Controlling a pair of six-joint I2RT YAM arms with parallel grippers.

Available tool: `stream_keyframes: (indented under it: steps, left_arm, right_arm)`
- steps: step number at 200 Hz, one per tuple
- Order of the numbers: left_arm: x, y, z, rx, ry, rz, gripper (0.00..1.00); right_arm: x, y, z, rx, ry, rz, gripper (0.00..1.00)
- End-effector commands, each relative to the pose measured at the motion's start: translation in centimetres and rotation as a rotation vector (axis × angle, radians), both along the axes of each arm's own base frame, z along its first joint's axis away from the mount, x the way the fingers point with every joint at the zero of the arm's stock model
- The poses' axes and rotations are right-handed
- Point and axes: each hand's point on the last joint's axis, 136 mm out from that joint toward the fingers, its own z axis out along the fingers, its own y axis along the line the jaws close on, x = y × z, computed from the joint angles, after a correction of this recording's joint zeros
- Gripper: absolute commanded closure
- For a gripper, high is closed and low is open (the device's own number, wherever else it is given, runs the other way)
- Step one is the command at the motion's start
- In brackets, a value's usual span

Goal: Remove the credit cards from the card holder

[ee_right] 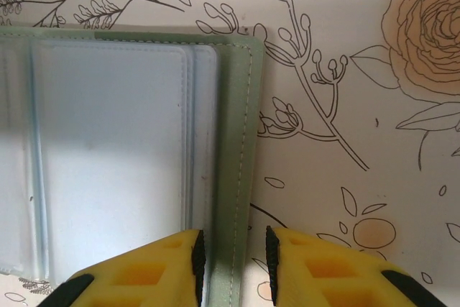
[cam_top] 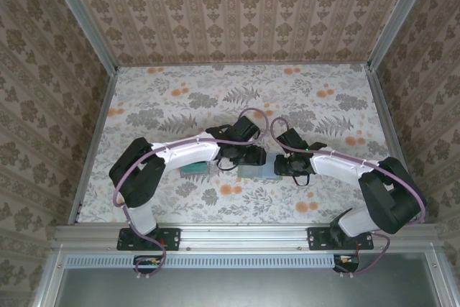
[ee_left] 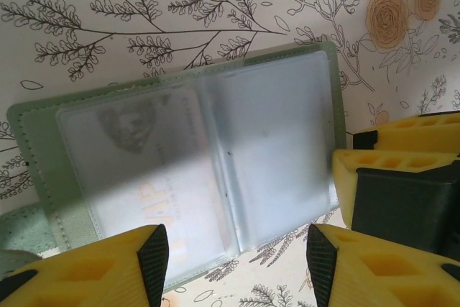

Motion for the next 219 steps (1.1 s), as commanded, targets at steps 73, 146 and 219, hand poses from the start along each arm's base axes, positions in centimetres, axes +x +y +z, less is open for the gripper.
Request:
stream_keyframes:
  steps: [73, 146, 219]
  left_arm:
    - [-0.4, 2.3, -3.8, 0.091, 0.117, 0.047, 0.49]
    - [-0.4, 3.1, -4.7, 0.138, 0.142, 0.058, 0.48]
    - [-0.3, 3.6, -4.9, 0.173, 0.139, 0.064, 0.47]
  right_arm:
    - [-0.1, 0.1, -0.5, 0.015, 0.023, -0.018, 0.68]
    - [0.0, 0.2, -0.6, 0.019, 0.025, -0.016, 0.68]
    - [0.0, 0.4, -0.8, 0.021, 0.029, -0.013, 0.68]
